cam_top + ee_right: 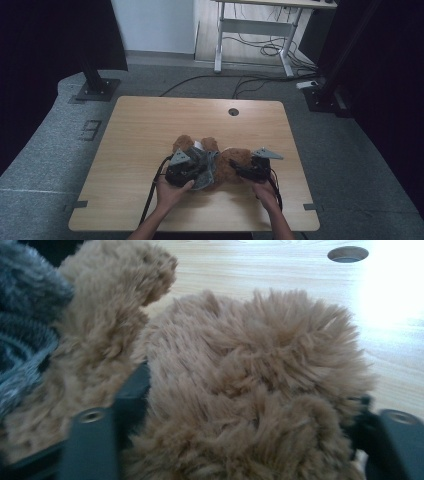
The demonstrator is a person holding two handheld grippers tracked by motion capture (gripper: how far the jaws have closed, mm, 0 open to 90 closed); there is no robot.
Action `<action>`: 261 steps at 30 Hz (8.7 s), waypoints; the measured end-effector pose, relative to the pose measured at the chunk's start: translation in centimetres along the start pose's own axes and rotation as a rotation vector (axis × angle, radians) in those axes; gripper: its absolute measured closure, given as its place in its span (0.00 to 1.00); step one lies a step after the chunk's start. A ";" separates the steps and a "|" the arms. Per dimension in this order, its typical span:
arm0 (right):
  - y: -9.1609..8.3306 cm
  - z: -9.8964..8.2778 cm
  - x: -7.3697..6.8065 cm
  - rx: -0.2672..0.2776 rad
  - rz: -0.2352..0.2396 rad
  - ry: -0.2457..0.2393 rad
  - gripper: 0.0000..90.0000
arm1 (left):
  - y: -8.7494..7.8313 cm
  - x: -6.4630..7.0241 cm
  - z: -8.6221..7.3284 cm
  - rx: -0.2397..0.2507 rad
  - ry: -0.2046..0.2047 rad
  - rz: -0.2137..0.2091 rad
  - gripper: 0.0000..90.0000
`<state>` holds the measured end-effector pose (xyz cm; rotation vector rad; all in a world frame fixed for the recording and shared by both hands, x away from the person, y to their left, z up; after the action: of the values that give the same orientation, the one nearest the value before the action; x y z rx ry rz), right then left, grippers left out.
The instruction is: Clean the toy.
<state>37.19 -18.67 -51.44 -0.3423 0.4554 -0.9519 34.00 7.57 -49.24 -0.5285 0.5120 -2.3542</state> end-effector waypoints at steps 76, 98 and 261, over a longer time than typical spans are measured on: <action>-2.2 -3.9 -1.7 0.129 -0.059 -0.212 0.55 | 3.7 1.4 5.4 -0.151 0.138 0.137 0.87; -2.0 -3.8 -1.4 0.146 -0.045 -0.174 0.54 | -2.9 0.4 9.4 0.051 0.053 0.073 0.87; 1.4 -2.4 -0.1 0.129 -0.222 -0.032 0.50 | 4.2 -2.1 2.5 0.056 0.065 0.120 0.87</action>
<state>36.91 -18.04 -54.11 -0.2944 0.3288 -1.1840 38.90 5.47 -49.70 -0.3862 0.4916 -2.2698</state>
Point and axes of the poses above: each handheld gripper's, and its own axes: y roughly forward along the jaws, z roughly out of its top, x roughly to its right, the point moved 2 cm from there along y, roughly forward along the jaws
